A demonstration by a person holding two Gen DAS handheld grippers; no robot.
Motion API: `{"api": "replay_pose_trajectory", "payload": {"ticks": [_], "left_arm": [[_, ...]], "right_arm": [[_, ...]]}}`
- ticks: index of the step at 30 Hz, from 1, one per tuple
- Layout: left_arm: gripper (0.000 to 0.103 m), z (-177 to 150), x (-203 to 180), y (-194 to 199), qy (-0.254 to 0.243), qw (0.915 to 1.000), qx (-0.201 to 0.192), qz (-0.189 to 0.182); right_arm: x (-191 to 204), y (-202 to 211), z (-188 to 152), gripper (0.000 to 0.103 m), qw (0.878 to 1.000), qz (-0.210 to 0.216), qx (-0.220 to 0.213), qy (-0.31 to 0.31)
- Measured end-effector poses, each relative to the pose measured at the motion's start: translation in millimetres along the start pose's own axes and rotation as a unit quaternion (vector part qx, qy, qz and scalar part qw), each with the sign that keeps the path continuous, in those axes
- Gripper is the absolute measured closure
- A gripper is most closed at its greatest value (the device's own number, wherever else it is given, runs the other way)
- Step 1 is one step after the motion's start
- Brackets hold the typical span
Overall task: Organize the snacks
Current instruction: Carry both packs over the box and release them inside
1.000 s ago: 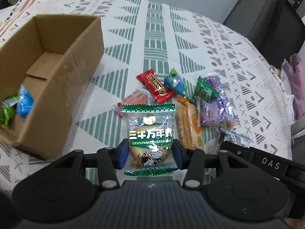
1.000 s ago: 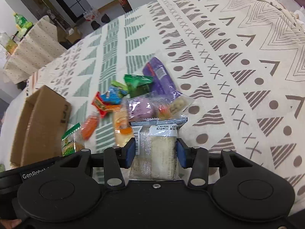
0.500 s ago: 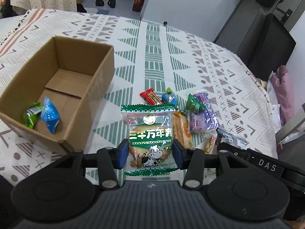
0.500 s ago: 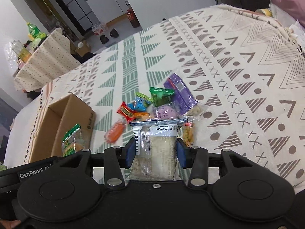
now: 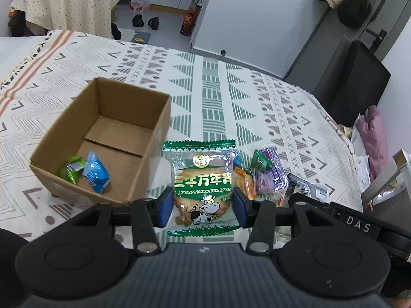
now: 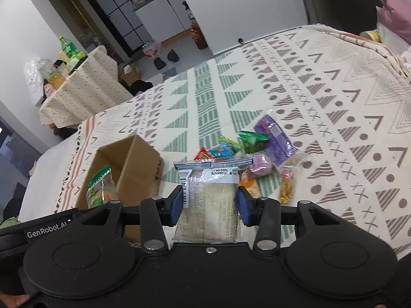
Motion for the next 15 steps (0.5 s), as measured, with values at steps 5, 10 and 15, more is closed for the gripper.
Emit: {"api": "replay_pose_trajectory", "payload": {"ticks": [5,10,15], "left_arm": [[0.056,7,12,15,0.005,0.9999,-0.014,0.004],[0.056,17,28,28,0.011,0.9996,-0.024,0.012],[0.055,30,45,44,0.017,0.9989,-0.04,0.015]], "right_arm": [[18,3,3,0.06,1.0,0.007,-0.004,0.005],[40,7,5,0.06,1.0,0.016,-0.012,0.015],[63,9,9,0.06,0.999,0.031,-0.015,0.025]]}}
Point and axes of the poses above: each gripper's, at about its wrist camera, not at the fingertips, and y roughly against the way its jaws point, x to its left, z to its top, the point moved 3 cm from there along -y, roughly the way its jaws point, and after that the axes turned 15 degrees about -z, right-handed, at the moved point
